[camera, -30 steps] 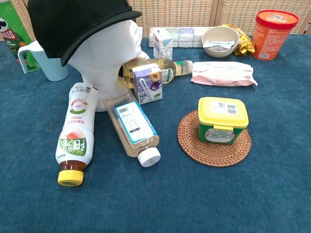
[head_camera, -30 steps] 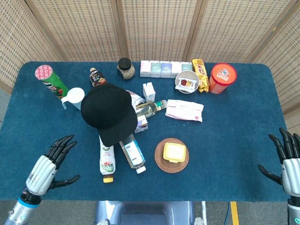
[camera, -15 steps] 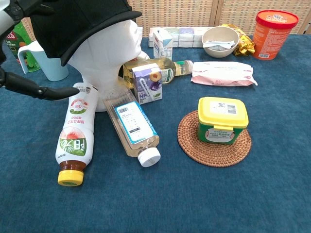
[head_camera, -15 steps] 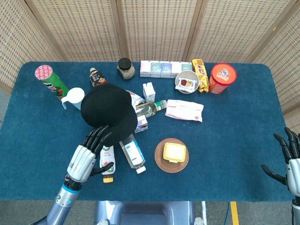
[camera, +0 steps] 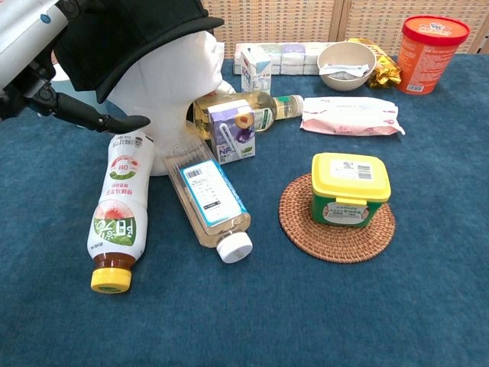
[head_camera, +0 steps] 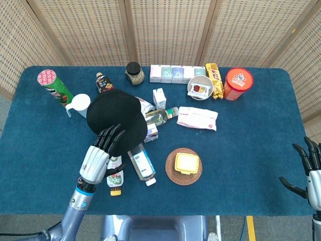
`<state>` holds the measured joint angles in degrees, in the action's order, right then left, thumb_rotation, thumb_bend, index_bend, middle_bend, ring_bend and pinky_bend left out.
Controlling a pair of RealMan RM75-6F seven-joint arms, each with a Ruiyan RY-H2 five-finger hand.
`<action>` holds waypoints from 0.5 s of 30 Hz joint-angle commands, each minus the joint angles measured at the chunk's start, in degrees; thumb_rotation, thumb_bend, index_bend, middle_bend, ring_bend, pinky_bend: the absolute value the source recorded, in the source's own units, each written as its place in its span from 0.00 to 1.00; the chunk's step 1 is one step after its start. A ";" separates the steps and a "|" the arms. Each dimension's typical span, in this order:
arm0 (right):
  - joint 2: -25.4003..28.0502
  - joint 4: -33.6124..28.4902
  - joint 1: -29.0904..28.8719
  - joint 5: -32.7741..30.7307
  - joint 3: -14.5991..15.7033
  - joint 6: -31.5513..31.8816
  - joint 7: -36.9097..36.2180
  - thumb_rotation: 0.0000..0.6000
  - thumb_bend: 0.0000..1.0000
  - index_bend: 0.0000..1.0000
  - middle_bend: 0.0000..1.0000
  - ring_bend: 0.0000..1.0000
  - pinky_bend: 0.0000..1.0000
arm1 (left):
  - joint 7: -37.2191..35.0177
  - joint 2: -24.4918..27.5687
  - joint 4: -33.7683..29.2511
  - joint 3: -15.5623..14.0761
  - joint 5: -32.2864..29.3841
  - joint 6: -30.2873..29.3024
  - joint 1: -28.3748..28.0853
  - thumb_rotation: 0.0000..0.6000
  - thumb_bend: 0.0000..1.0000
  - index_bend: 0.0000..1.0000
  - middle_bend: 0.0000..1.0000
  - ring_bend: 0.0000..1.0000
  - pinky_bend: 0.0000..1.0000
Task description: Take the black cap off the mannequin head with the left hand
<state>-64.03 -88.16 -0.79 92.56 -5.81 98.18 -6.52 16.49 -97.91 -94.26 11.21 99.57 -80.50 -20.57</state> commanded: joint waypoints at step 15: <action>-0.03 -0.07 -0.05 0.17 0.14 -0.31 0.04 1.00 0.00 0.13 0.01 0.00 0.00 | -2.82 -1.94 5.23 0.38 0.96 -6.80 -1.03 1.00 0.23 0.45 0.22 0.13 0.31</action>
<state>-64.06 -88.24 -0.85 92.74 -5.66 97.88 -6.47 13.74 -99.87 -89.24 11.59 100.40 -87.06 -21.55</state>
